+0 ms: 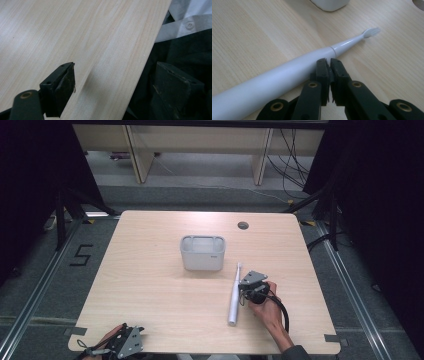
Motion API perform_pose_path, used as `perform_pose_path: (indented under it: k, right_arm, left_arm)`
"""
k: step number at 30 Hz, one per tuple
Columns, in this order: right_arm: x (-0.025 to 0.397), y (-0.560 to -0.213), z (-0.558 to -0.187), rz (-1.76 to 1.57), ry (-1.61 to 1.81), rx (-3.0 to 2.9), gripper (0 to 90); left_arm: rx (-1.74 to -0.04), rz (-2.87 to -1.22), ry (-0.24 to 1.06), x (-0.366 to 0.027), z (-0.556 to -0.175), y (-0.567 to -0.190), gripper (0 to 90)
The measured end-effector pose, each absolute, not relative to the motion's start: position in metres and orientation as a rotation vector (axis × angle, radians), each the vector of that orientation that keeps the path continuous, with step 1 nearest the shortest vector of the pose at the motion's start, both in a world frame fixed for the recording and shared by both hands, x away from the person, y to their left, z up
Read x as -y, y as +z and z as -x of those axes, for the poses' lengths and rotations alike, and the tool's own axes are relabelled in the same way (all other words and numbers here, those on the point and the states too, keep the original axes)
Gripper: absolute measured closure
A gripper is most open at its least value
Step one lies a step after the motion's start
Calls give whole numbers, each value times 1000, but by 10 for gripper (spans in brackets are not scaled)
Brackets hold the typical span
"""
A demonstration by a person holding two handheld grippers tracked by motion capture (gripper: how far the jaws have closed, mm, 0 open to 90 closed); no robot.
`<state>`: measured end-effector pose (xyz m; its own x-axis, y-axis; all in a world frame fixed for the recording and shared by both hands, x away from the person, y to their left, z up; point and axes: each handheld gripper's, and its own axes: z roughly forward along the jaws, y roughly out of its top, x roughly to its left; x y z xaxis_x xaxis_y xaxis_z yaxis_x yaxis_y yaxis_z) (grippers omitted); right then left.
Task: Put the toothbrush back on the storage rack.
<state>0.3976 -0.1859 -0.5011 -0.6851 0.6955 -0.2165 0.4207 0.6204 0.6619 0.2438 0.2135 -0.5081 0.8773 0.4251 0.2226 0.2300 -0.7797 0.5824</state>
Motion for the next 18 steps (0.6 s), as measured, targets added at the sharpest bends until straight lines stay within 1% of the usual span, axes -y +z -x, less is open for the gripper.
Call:
perform_pose_path:
  k: [1,2,4,6,8,13,15,18]
  right_arm:
    - [186,-501,-398,-886,811,-2387,853]
    - [185,-501,-398,-885,818,-2386,853]
    - [184,-501,-398,-900,822,-2384,853]
    - [184,-501,-398,-901,818,-2385,852]
    - [184,-501,-399,-905,817,-2391,850]
    - [183,-501,-400,-918,816,-2391,829]
    - [185,-500,-400,-926,819,-2393,808]
    - [188,-497,-401,-1014,822,-2393,700]
  left_arm:
    - [-473,-2485,465,-214,-244,-508,169]
    - [-467,-2507,432,-214,-245,-506,169]
    - [-482,-2491,491,-213,-243,-507,169]
    - [-478,-2493,475,-214,-244,-507,169]
    - [-481,-2493,498,-213,-243,-507,169]
    - [-478,-2492,480,-214,-243,-507,169]
    - [-480,-2492,488,-214,-243,-507,169]
    - [-480,-2492,491,-214,-243,-507,169]
